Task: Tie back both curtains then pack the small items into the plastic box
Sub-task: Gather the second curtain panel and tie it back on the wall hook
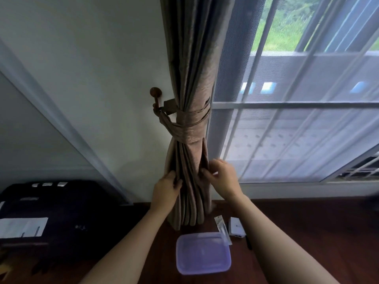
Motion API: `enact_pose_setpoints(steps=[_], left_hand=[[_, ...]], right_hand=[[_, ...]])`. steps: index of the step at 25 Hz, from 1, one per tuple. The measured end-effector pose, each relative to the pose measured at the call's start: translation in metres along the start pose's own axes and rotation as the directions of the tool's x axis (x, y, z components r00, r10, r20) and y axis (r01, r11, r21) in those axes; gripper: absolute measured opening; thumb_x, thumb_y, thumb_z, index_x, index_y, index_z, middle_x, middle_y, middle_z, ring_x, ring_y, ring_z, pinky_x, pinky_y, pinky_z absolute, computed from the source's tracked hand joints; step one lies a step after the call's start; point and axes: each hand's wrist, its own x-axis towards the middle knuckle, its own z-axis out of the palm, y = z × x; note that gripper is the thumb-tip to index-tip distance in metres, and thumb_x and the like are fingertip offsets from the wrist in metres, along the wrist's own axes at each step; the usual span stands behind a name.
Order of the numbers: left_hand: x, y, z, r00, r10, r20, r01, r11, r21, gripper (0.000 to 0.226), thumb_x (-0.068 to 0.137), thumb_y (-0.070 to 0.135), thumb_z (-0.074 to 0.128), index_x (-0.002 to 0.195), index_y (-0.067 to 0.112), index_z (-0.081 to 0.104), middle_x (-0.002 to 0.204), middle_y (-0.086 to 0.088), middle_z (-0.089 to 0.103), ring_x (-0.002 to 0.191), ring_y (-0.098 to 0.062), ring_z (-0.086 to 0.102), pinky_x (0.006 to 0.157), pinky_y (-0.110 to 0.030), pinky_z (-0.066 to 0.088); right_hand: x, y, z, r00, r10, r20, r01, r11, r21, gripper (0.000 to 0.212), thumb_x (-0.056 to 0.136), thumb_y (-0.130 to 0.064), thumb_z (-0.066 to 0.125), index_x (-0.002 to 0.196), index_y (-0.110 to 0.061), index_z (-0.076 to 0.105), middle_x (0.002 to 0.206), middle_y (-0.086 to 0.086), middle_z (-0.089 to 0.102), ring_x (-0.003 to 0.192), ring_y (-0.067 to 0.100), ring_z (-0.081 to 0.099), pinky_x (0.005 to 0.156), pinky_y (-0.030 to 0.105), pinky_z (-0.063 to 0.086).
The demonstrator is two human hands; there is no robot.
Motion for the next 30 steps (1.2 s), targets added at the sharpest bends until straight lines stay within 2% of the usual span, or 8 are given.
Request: enact_pose_setpoints(steps=[5, 8, 11, 14, 16, 18, 23, 30], left_hand=[[-0.01, -0.039, -0.014, 0.97, 0.084, -0.227, -0.013, 0.955, 0.295, 0.016, 0.074, 0.005, 0.069, 0.084, -0.001, 0.057, 0.073, -0.019, 0.059, 0.06, -0.037, 0.06, 0.048, -0.036, 0.049], [-0.005, -0.022, 0.0, 0.97, 0.207, -0.125, -0.15, 0.92, 0.362, 0.016, 0.075, 0.012, 0.057, 0.087, 0.001, 0.06, 0.072, -0.018, 0.061, 0.057, -0.036, 0.062, 0.045, -0.032, 0.049], [0.001, -0.004, 0.008, 0.976, 0.213, -0.05, -0.198, 0.956, 0.216, 0.026, 0.077, 0.018, 0.053, 0.095, 0.002, 0.062, 0.081, -0.021, 0.066, 0.064, -0.038, 0.065, 0.052, -0.035, 0.052], [-0.002, 0.004, -0.01, 0.966, 0.185, -0.181, -0.19, 0.982, -0.015, 0.04, 0.075, 0.033, 0.053, 0.101, 0.004, 0.063, 0.089, -0.01, 0.067, 0.073, -0.026, 0.065, 0.066, -0.024, 0.05], [0.002, 0.021, -0.026, 0.947, 0.152, -0.283, -0.221, 0.949, -0.227, 0.043, 0.081, 0.037, 0.051, 0.107, 0.004, 0.062, 0.093, 0.0, 0.064, 0.074, -0.01, 0.06, 0.069, -0.004, 0.043], [0.02, 0.037, -0.039, 0.946, 0.133, -0.297, -0.231, 0.918, -0.322, 0.036, 0.087, 0.036, 0.055, 0.103, 0.005, 0.063, 0.09, 0.004, 0.061, 0.073, -0.002, 0.056, 0.068, -0.001, 0.04], [0.023, 0.049, -0.043, 0.907, 0.22, -0.359, -0.304, 0.932, -0.199, 0.015, 0.082, 0.013, 0.07, 0.074, 0.004, 0.061, 0.065, 0.004, 0.055, 0.063, -0.002, 0.048, 0.06, 0.002, 0.032], [0.023, 0.048, -0.042, 0.895, 0.28, -0.346, -0.352, 0.922, -0.162, 0.019, 0.081, 0.013, 0.071, 0.068, 0.006, 0.059, 0.062, 0.009, 0.051, 0.06, -0.002, 0.047, 0.057, 0.001, 0.03]], right_hand=[[-0.006, 0.013, 0.007, 0.969, 0.079, -0.235, -0.087, 0.996, -0.024, 0.013, 0.085, -0.011, 0.061, 0.075, -0.011, 0.053, 0.076, 0.005, 0.052, 0.064, 0.029, 0.049, 0.058, 0.033, 0.035], [0.017, 0.008, 0.026, 0.986, 0.121, -0.112, -0.123, 0.992, -0.011, 0.009, 0.076, -0.004, 0.054, 0.071, -0.009, 0.049, 0.074, 0.011, 0.053, 0.066, 0.032, 0.048, 0.059, 0.032, 0.031], [0.031, 0.011, 0.025, 0.996, 0.066, 0.059, -0.065, 0.998, -0.019, 0.007, 0.071, -0.013, 0.055, 0.075, -0.008, 0.059, 0.079, 0.012, 0.061, 0.077, 0.033, 0.058, 0.062, 0.032, 0.041], [0.03, 0.01, -0.01, 0.995, 0.101, 0.006, -0.098, 0.949, 0.3, 0.041, 0.079, -0.002, 0.067, 0.119, -0.011, 0.06, 0.109, -0.001, 0.062, 0.096, 0.008, 0.06, 0.079, 0.007, 0.045], [0.034, 0.002, -0.024, 0.993, 0.067, -0.095, -0.027, 0.927, 0.373, 0.039, 0.086, -0.006, 0.063, 0.124, -0.011, 0.058, 0.113, -0.003, 0.063, 0.101, 0.006, 0.061, 0.087, 0.014, 0.048], [0.044, -0.011, -0.027, 0.998, 0.003, -0.061, 0.018, 0.944, 0.331, 0.033, 0.088, -0.008, 0.062, 0.12, -0.01, 0.062, 0.107, -0.001, 0.067, 0.097, 0.007, 0.064, 0.086, 0.017, 0.051], [0.042, -0.02, -0.011, 0.955, -0.122, -0.271, 0.1, 0.991, -0.095, 0.004, 0.077, -0.012, 0.066, 0.077, -0.009, 0.066, 0.073, 0.007, 0.068, 0.068, 0.026, 0.064, 0.056, 0.029, 0.04], [0.072, -0.016, -0.003, 0.97, 0.188, -0.154, -0.169, 0.977, 0.127, 0.008, 0.077, -0.012, 0.067, 0.083, -0.009, 0.071, 0.081, 0.01, 0.071, 0.079, 0.025, 0.066, 0.069, 0.029, 0.046]])
